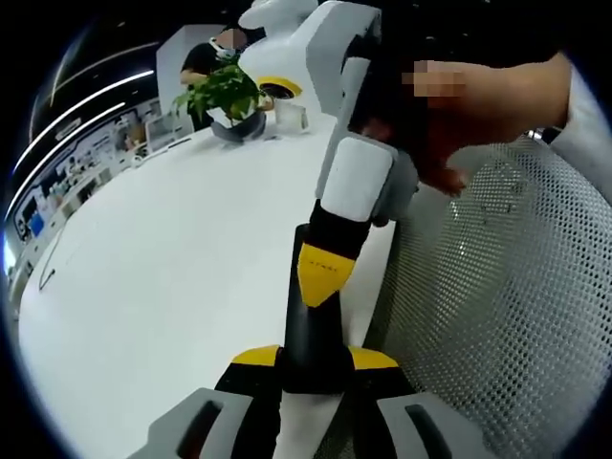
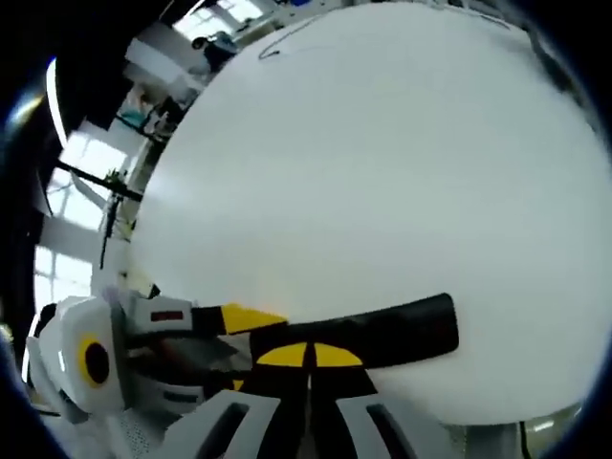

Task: Press the specified remote control buttons in sequence, fully releasing each button before pressing the next.

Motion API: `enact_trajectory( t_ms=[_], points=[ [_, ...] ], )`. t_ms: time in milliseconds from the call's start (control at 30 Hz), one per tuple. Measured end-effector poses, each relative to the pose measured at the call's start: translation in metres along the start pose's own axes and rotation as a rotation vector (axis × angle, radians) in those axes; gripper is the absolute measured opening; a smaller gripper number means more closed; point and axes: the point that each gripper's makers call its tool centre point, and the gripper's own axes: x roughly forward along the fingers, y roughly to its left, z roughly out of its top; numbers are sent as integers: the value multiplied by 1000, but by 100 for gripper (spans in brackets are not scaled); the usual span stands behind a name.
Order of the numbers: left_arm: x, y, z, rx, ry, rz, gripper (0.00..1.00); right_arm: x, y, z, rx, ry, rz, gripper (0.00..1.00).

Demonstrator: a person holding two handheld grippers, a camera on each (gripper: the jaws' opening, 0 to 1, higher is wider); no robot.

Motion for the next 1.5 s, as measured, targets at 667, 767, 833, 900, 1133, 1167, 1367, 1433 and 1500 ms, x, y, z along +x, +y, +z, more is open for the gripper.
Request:
enact_trajectory(
  t_ms=[667,767,833,900,1133,1167,1367,1433,1500],
  points=[
    [5,-1,0,-8,4,9,25,-150,-20,50,-116,-759,-131,0],
    [5,-1,0,-10,11,10,25,-162,-35,49,-171,-803,-243,0],
    [5,-1,1,-11,18,11,25,-172,-37,50,-200,-850,-274,5],
    [6,-1,1,-12,26,12,25,-177,-41,51,-203,-893,-299,10],
    [7,0,2,-12,46,9,24,-193,-48,66,-220,-1069,-364,52],
    [7,0,2,-12,51,8,24,-195,-51,65,-209,-1083,-372,59],
    [8,1,2,10,64,-11,24,-206,-63,65,-170,-1135,-435,80],
    [8,2,2,16,70,-18,24,-207,-66,66,-170,-1140,-456,89],
    [8,5,2,25,71,-26,24,-207,-66,66,-183,-1140,-481,93]
  ],
)
